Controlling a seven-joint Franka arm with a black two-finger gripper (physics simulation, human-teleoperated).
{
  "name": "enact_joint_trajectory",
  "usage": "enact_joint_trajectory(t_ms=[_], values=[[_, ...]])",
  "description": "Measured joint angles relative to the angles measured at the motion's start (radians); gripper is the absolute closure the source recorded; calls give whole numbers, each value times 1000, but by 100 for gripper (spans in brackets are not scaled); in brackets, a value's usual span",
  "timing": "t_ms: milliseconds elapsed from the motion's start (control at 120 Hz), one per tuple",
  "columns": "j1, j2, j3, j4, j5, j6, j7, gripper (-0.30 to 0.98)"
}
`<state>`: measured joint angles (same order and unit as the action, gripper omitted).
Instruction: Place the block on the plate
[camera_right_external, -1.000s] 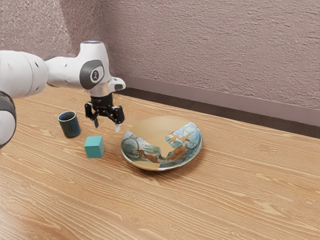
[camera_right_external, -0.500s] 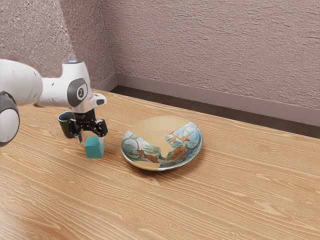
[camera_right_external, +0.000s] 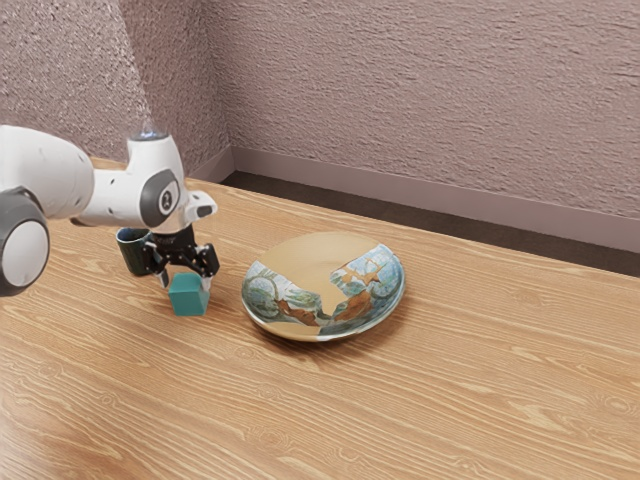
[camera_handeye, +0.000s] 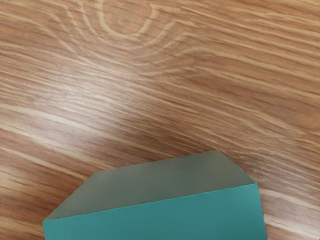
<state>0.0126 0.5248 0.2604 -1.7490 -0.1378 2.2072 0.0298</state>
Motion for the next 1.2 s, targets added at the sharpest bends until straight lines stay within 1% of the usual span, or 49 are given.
enact_joint_trajectory(t_ms=[117,283,542,617,733,1000,1100,1200], values=[[0,4,-1,-21,-11,24,-1,0],[0,8,-1,-28,-42,43,-4,1],[0,8,-1,-28,-54,54,-7,20],[0,8,-1,-28,-55,56,-7,23],[0,8,-1,-28,-54,57,-9,24],[-1,-2,-2,-27,-42,57,-12,27],[-4,-40,-6,-19,-18,51,-13,29],[-57,-89,-14,44,11,20,-15,28]])
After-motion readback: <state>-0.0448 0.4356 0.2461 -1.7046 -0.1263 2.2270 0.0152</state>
